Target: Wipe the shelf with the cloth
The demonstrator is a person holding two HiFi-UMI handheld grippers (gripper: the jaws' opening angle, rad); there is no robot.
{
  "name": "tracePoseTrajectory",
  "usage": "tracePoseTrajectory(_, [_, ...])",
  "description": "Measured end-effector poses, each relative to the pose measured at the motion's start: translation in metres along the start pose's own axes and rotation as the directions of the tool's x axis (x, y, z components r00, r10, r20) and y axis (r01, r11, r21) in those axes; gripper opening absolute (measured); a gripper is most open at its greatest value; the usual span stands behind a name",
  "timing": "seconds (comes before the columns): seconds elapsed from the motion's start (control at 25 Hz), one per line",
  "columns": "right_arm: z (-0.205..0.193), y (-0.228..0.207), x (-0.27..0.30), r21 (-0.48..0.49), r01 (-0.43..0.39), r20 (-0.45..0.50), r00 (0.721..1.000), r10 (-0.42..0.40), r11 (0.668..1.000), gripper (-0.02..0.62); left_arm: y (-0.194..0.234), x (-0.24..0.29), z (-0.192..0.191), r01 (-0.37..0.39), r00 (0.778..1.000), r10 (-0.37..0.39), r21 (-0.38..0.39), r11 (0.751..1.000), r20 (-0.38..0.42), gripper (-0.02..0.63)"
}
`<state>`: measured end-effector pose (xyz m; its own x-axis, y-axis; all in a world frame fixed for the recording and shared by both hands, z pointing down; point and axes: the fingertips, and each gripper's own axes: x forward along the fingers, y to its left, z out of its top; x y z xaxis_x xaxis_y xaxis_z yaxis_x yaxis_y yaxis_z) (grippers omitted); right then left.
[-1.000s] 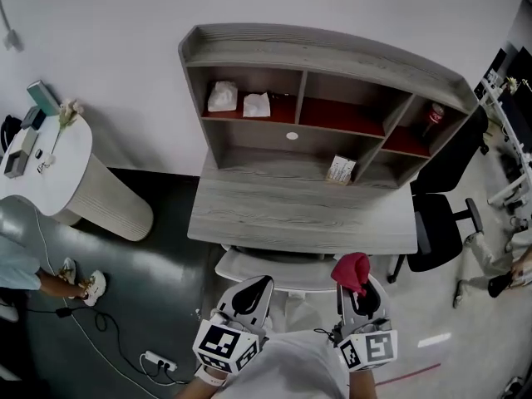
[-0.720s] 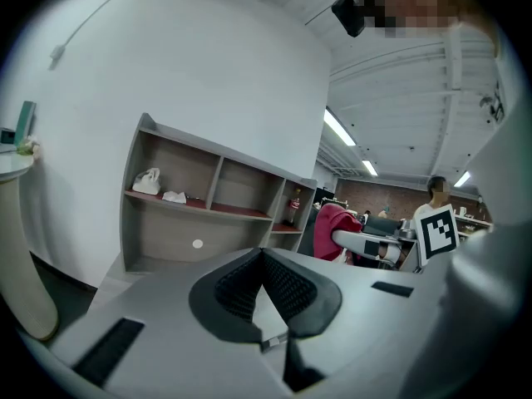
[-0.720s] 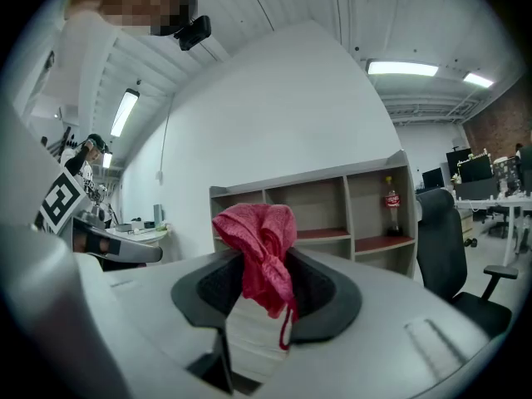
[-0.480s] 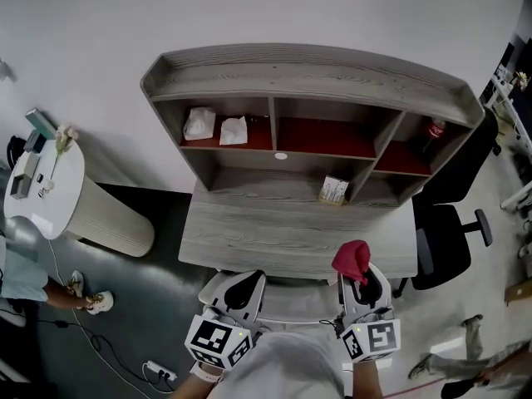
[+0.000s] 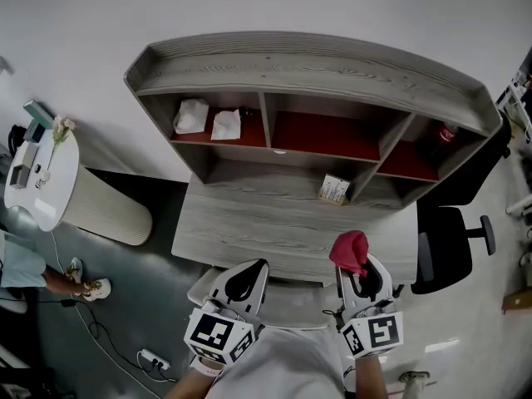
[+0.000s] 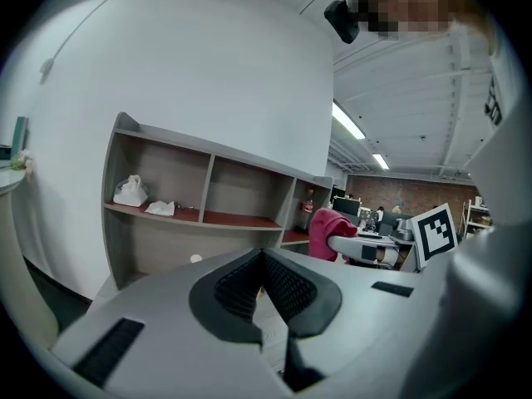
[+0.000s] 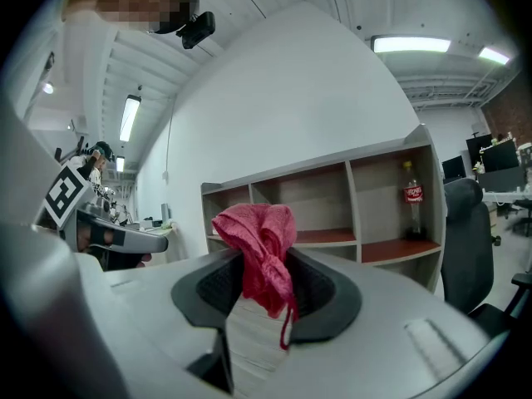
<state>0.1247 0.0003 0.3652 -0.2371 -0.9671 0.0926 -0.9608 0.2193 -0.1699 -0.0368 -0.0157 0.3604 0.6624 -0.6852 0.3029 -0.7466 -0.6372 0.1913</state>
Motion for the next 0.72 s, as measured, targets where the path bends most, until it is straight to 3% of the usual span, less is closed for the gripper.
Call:
tracePoseTrajectory(0.4, [0.018, -0.008, 0.038, -0.004, -0.048, 0.032, 0.998, 0.048, 0.999, 0.153, 0.009, 0.026, 0.009, 0.000, 1.000, 0.000, -0.025, 1.000, 0.021, 0.006])
tracePoseTrajectory(0.72, [0.056, -0.019, 0.108, -0.052, -0.110, 0.100, 0.988, 0.115, 0.993, 0.153, 0.029, 0.056, 0.030, -0.014, 0.998, 0.014, -0.009, 1.000, 0.063, 0.006])
